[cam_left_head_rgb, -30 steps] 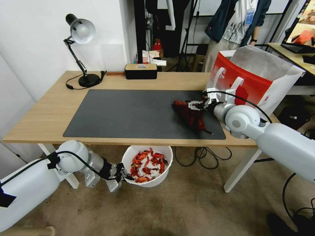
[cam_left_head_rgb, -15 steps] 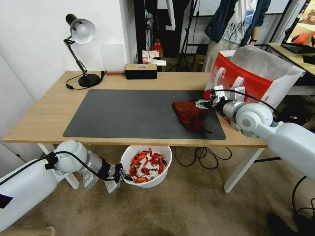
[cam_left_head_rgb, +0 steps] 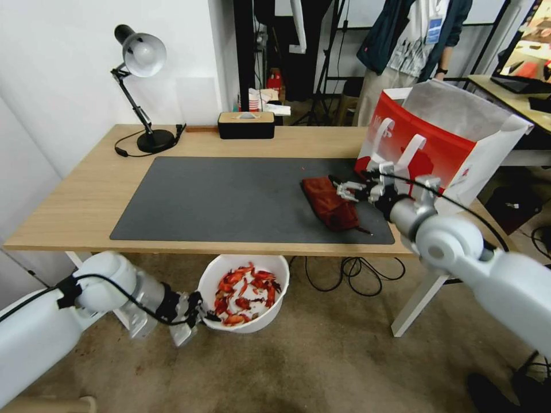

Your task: Sweep shrimp from table into container with towel, then put container into takeout bag.

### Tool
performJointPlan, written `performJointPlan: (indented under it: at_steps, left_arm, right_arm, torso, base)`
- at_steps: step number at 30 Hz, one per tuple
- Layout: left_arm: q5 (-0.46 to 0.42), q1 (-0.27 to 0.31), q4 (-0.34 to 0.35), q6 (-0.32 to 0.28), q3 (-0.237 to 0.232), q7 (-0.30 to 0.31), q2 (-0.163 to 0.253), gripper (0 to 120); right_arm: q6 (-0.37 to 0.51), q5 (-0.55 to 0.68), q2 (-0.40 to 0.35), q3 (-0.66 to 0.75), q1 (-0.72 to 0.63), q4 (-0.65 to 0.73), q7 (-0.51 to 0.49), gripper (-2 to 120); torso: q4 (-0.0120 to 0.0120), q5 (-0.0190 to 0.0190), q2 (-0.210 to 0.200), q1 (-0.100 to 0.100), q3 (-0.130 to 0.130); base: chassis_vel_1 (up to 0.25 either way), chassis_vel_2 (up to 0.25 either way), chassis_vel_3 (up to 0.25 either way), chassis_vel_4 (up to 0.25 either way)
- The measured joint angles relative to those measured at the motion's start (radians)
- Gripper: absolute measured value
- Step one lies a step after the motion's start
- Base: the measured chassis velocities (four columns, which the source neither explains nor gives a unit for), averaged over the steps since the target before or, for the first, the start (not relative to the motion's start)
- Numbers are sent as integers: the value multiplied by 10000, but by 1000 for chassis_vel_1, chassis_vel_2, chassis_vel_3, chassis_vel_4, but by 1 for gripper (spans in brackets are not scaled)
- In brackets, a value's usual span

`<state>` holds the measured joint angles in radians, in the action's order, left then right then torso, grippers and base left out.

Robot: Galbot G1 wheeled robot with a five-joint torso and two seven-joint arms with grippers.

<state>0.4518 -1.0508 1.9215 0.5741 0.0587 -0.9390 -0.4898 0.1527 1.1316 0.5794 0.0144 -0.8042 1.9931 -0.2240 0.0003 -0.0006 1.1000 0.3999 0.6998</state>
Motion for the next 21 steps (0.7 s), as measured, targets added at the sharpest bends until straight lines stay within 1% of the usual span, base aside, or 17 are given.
performJointPlan:
  at_steps: [3, 4, 6, 7, 8, 9, 11, 12, 14, 15, 16, 18, 19, 20, 21]
  left_arm:
    - [196, -627, 176, 68, 355, 17, 26, 0]
    - [196, -627, 176, 68, 355, 17, 26, 0]
    - [228, -804, 266, 70, 444, 39, 47, 0]
    - [229, -843, 290, 69, 475, 47, 54, 0]
    - [229, -843, 290, 69, 475, 47, 54, 0]
    - [227, -847, 297, 67, 498, 51, 54, 0]
    - [190, -824, 296, 53, 548, 72, 67, 0]
    - [190, -824, 296, 53, 548, 72, 67, 0]
    - [123, -810, 290, 52, 570, 95, 91, 0]
    - [88, -816, 286, 52, 606, 110, 110, 0]
    - [88, -816, 286, 52, 606, 110, 110, 0]
    - [65, -848, 273, 59, 687, 115, 125, 0]
    - [47, -875, 270, 62, 742, 117, 125, 0]
    - [47, -875, 270, 62, 742, 117, 125, 0]
    - [37, -900, 271, 63, 783, 121, 124, 0]
  right_arm:
    - [-520, -872, 17, 923, -1280, 489, 383, 100]
    - [-520, -872, 17, 923, -1280, 489, 383, 100]
    - [-989, -1801, 72, 1308, -1997, 651, 600, 100]
    - [-1231, -2247, 123, 1498, -2371, 761, 642, 100]
    - [-1231, -2247, 123, 1498, -2371, 761, 642, 100]
    - [-1431, -2568, 168, 1673, -2690, 849, 649, 100]
    - [-1911, -3346, 309, 2253, -3630, 1087, 649, 100]
    - [-1911, -3346, 309, 2253, -3630, 1087, 649, 100]
    - [-2280, -3890, 452, 2687, -4211, 1226, 575, 100]
    - [-2556, -4274, 600, 3036, -4640, 1339, 459, 100]
    - [-2556, -4274, 600, 3036, -4640, 1339, 459, 100]
    - [-2939, -4929, 1000, 3849, -5560, 1561, 354, 100]
    - [-3168, -5370, 1367, 4300, -6307, 1686, 336, 100]
    - [-3168, -5370, 1367, 4300, -6307, 1686, 336, 100]
    - [-3276, -5598, 1609, 4502, -6707, 1711, 329, 100]
  torso:
    - [-3, 4, 1, -2, -1]
    - [-3, 4, 1, -2, -1]
    - [-2, 7, 0, -2, 0]
    - [-3, 8, 0, -2, 0]
    - [-3, 8, 0, -2, 0]
    - [0, 5, 0, -1, 0]
    - [-3, 6, 0, -2, -1]
    - [-3, 6, 0, -2, -1]
    - [-6, 7, 0, -2, 0]
    - [-3, 6, 0, -1, 1]
    - [-3, 6, 0, -1, 1]
    - [1, 4, 0, 1, 1]
    - [-3, 4, 0, 0, 1]
    - [-3, 4, 0, 0, 1]
    - [-3, 4, 0, 1, 0]
  base:
    - [0, 0, 0, 0]
    - [0, 0, 0, 0]
    - [0, 0, 0, 0]
    - [0, 0, 0, 0]
    - [0, 0, 0, 0]
    - [0, 0, 0, 0]
    - [0, 0, 0, 0]
    - [0, 0, 0, 0]
    - [0, 0, 0, 0]
    - [0, 0, 0, 0]
    - [0, 0, 0, 0]
    - [0, 0, 0, 0]
    - [0, 0, 0, 0]
    - [0, 0, 0, 0]
    - [0, 0, 0, 0]
